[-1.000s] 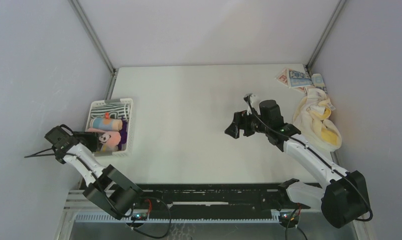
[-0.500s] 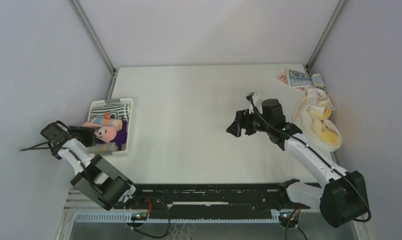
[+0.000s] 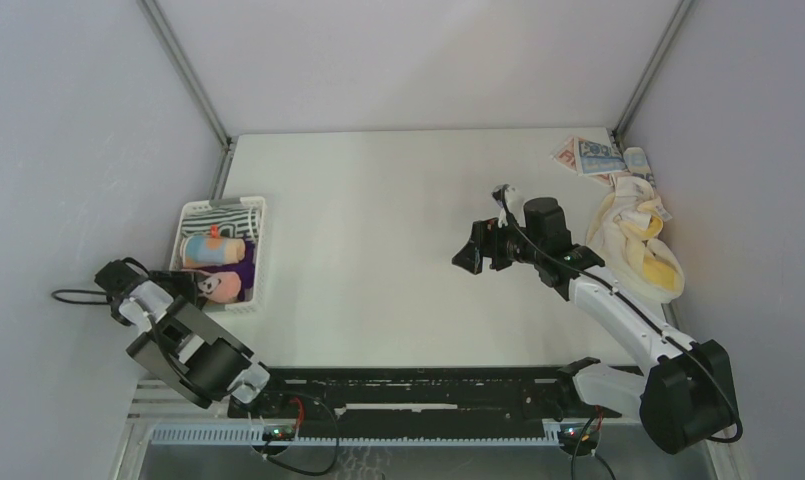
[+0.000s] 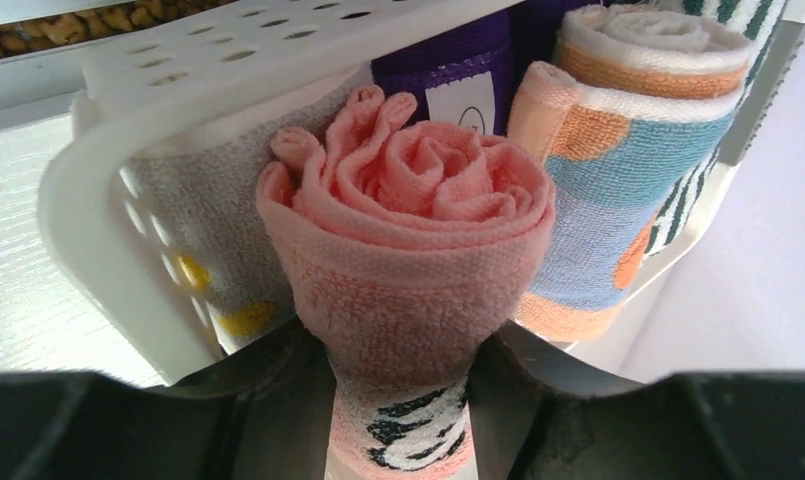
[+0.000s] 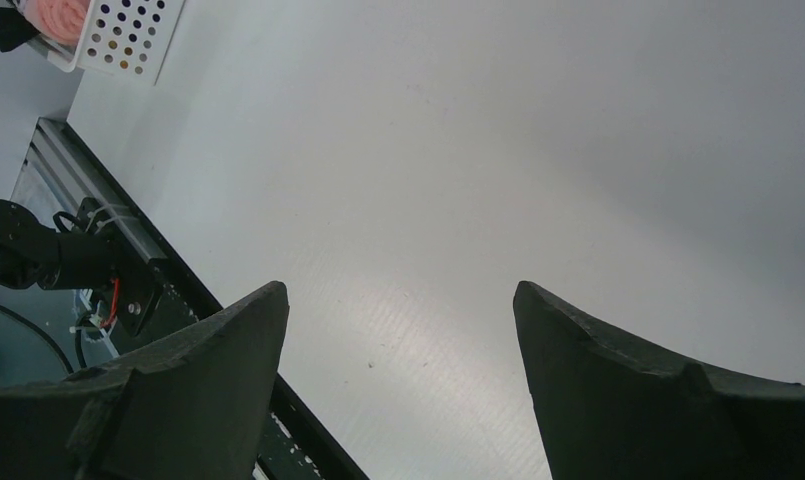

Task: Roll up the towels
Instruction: Place the towel in the bin, then reset both arms

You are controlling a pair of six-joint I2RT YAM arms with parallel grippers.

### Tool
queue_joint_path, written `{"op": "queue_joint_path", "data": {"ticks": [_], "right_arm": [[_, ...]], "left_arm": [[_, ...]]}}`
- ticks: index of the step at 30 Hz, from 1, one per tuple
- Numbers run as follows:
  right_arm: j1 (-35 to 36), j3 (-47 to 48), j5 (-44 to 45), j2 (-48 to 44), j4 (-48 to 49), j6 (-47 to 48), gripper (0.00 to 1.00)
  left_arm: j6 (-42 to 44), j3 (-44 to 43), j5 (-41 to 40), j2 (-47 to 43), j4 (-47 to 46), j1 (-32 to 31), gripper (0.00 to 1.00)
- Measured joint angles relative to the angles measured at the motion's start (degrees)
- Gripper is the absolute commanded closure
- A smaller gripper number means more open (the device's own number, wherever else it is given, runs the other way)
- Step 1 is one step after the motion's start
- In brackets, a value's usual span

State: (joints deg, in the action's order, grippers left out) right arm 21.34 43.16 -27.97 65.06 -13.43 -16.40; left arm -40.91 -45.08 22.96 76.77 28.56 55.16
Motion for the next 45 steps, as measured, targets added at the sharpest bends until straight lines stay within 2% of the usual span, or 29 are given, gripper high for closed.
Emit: {"op": "queue_joint_path", "data": {"ticks": [7,16,24,28,31,36,40,43,44,45], "right_arm": [[0.0,-0.04,-0.68,0.0,0.46,0.0,0.18],[0.0,-0.04,-1.09,-0.07,0.46,0.0,0.18],[0.0,-0.04,-1.05,-1.33,0.39,0.0,0.18],[0.0,0.0,-0.83,-2.14,0.04,0.0,0.17],[0.0,0.31,0.13,-3.28,-1.16,0.04,0.17],[0.0,1.81,2.93,-6.58,-3.48,0.07,0.16],[-0.04,3.65,5.88,-10.73,-5.66,0.09,0.16],[-0.22,5.35,8.72,-14.47,-8.2,0.37,0.15],[-0.26,5.95,9.92,-15.74,-9.18,0.63,0.13],[-0.33,6.67,11.17,-17.22,-10.38,0.94,0.03]], "left_arm": [[-0.33,-0.13,-1.22,-0.24,0.85,0.33,0.29],[0.02,-0.07,-6.82,-5.38,5.99,0.9,0.24],[-0.07,-0.17,-8.68,-9.49,10.01,1.03,0.18],[-0.15,-0.59,-9.79,-13.64,13.31,1.05,0.12],[0.0,-1.29,-11.21,-18.43,16.7,1.14,0.01],[0.28,-2.78,-13.68,-29.44,22.36,0.79,0.0],[1.16,-4.59,-14.88,-35.3,25.14,-3.26,0.0],[3.15,-6.43,-17.46,-37.81,27.52,-10.47,0.0],[4.07,-7.61,-19.5,-38.49,28.46,-14.1,0.0],[5.01,-9.18,-22.03,-39.26,29.33,-18.49,0.0]]}}
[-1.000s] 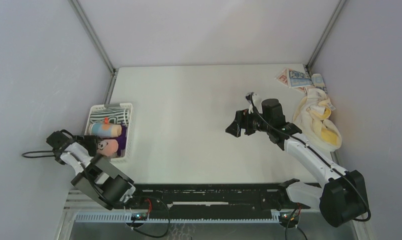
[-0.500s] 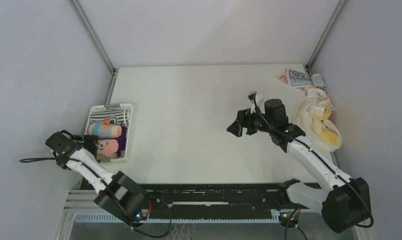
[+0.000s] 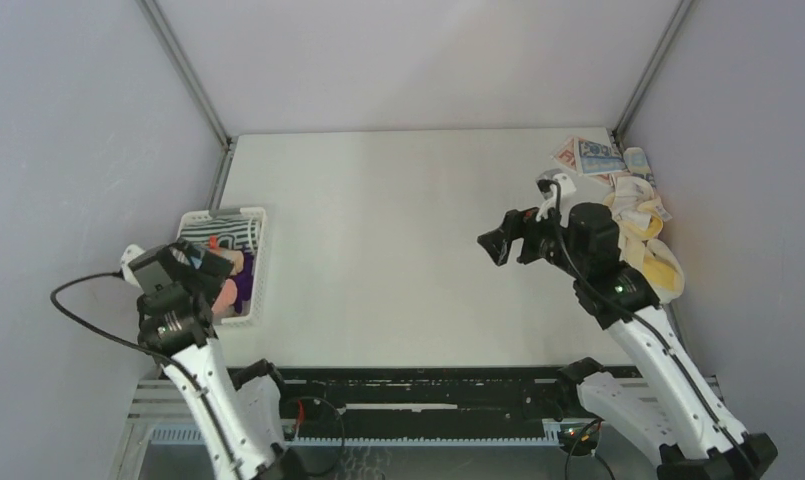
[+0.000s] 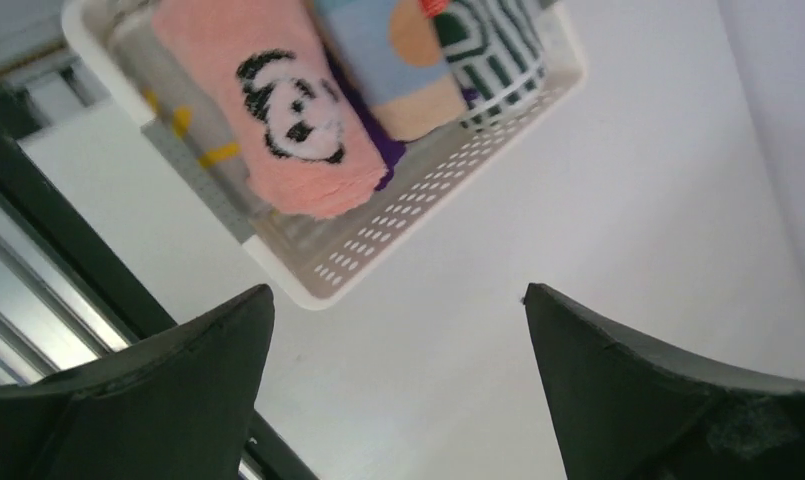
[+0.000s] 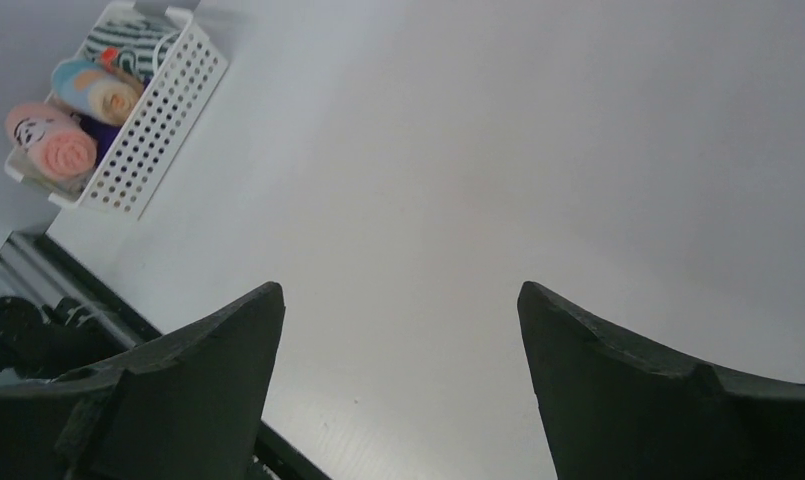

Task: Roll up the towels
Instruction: Reset both arms

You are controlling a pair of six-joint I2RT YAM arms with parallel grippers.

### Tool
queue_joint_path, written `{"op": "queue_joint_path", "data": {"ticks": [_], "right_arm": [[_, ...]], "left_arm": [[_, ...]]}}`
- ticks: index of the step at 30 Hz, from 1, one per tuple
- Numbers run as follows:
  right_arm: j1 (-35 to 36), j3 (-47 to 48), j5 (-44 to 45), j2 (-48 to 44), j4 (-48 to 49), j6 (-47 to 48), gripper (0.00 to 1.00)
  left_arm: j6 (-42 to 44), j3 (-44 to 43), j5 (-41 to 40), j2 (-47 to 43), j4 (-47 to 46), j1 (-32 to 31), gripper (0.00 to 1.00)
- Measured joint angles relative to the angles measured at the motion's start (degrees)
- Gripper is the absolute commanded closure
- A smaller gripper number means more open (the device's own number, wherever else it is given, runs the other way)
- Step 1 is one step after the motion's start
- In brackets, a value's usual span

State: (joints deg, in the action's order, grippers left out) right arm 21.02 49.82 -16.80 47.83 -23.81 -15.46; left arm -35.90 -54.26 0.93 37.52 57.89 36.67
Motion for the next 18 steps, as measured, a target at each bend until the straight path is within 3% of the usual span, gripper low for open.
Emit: {"op": "queue_joint_path", "data": {"ticks": [5,8,18], "right_arm": [[-0.04,3.04,7.02,-6.58,-5.16,1.46,0.0],[-0.15,3.48,12.87,-11.69,-7.76,2.12,0.0],[-0.35,0.87,28.39,-26.25,-12.02,4.66,0.0]], "left_arm": [[6.12,-6.01,-14.1,-5.97,0.02,-26.03,0.0],[9.77,-6.51,-19.12,-13.11,-0.35,-36.63,0.0],[11.65,-2.25,-23.5,-31.98,-1.36,-39.67,0.0]]}}
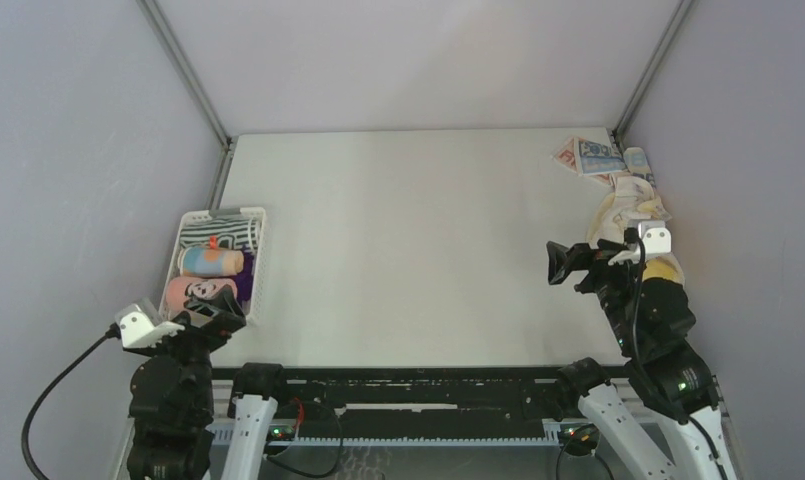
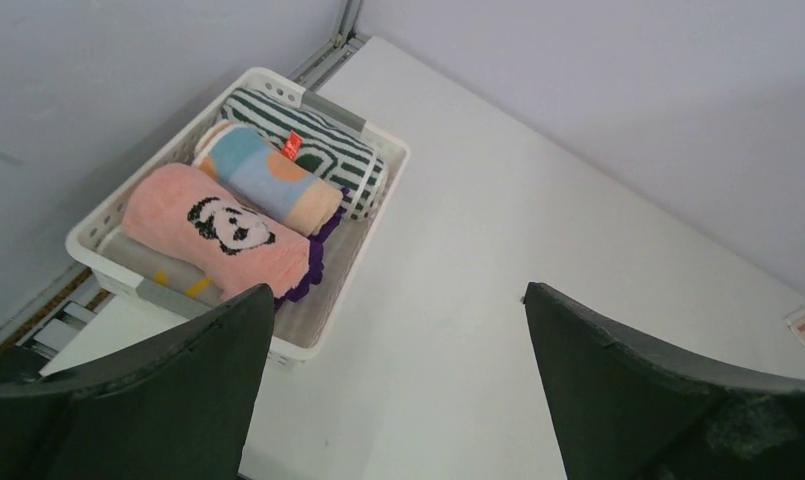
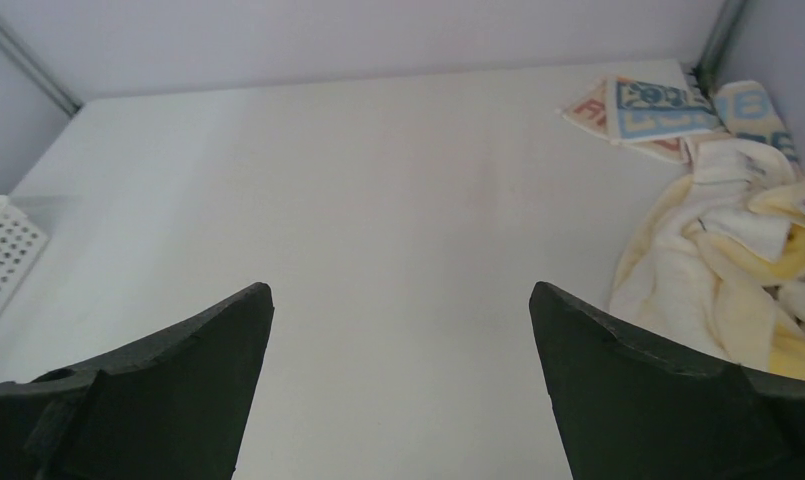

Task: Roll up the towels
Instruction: Reset both arms

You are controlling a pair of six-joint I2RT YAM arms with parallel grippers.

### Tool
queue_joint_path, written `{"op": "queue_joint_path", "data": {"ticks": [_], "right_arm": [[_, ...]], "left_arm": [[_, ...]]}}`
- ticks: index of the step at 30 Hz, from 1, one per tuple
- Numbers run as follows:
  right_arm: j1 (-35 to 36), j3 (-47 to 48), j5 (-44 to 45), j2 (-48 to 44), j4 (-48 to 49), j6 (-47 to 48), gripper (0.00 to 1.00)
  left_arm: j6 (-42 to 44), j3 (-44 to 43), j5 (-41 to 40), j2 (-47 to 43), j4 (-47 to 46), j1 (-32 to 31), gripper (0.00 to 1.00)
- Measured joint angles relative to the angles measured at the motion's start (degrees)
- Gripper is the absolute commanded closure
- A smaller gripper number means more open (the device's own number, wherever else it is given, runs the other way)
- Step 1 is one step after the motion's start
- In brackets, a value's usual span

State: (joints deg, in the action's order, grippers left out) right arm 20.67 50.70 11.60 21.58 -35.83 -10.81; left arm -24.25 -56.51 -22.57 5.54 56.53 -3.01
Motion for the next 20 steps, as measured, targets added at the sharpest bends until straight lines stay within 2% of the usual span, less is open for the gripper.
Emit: {"op": "queue_joint_path", "data": {"ticks": [5,20], "right_arm": [[-0.02,-4.52,3.61,-3.85,-1.53,1.07,0.0],[-0.02,-6.29,5.9,-5.07,-1.7,1.73,0.0]], "left_arm": [[-1.49,5.25,1.38,-5.2,-1.22,-0.04,0.0],[-2.64,9.16,5.46,-5.22,-6.36,-0.11,0.0]]}}
